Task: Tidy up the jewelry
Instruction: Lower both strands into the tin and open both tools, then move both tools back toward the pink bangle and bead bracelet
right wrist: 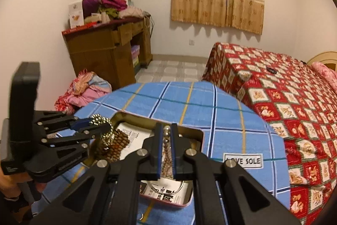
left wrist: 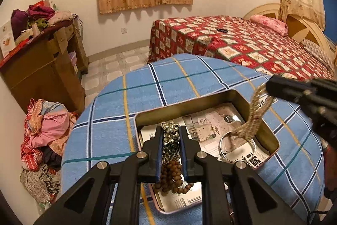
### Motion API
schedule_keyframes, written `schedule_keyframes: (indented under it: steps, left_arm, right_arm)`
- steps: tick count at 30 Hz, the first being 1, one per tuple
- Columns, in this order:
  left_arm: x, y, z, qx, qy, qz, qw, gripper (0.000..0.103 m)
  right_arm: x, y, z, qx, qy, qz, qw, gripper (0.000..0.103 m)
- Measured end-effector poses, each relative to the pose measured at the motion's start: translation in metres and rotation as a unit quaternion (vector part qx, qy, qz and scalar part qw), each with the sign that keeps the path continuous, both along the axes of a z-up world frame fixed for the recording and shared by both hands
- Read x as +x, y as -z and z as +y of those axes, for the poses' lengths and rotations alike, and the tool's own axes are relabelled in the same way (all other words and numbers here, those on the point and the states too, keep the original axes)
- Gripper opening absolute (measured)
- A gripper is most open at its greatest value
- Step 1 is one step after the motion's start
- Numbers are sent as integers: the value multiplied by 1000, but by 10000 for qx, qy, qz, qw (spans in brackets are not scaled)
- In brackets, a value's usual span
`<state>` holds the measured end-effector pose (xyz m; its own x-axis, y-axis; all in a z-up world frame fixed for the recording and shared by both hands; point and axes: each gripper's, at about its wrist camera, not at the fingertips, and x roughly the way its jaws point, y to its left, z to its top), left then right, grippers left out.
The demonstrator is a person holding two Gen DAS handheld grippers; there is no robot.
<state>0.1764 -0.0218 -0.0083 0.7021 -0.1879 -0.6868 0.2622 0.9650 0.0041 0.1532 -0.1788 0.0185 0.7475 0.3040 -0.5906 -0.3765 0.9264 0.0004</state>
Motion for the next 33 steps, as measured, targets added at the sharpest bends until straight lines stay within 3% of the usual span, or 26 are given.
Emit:
schedule_keyframes:
  steps: [4, 6, 7, 8, 9, 12, 20, 33]
  left_arm:
    - [8, 10, -3, 44, 9, 205, 9998, 16]
    - [6, 11, -5, 148, -34, 172, 9997, 29]
    - [6, 12, -4, 173, -93, 130, 9997, 57]
    - [5, 11, -3, 178, -181, 93, 9996, 88]
    - [3, 10, 0, 147, -271, 26, 9995, 94]
    - [0, 5, 5, -102, -252, 48, 9996, 94]
    - [-9, 1, 4, 97, -249, -40, 9996, 94]
    - [-62, 11, 12, 283, -337, -223, 9988, 94]
  right_arm:
    - [10, 21, 3, -105, -22, 237, 9997, 9]
    - [11, 27, 1, -145, 67, 271, 9995, 20]
    - [10, 29, 0, -134, 92, 272, 9995, 27]
    - [9, 30, -2, -116, 114, 274, 9995, 44]
    - [7, 30, -5, -95, 162, 250, 9995, 59]
    - [3, 27, -9, -76, 272, 172, 9995, 62]
    - [-4, 27, -19, -6, 456, 228, 9987, 63]
    - [-38, 39, -23, -124, 484, 278, 9984, 65]
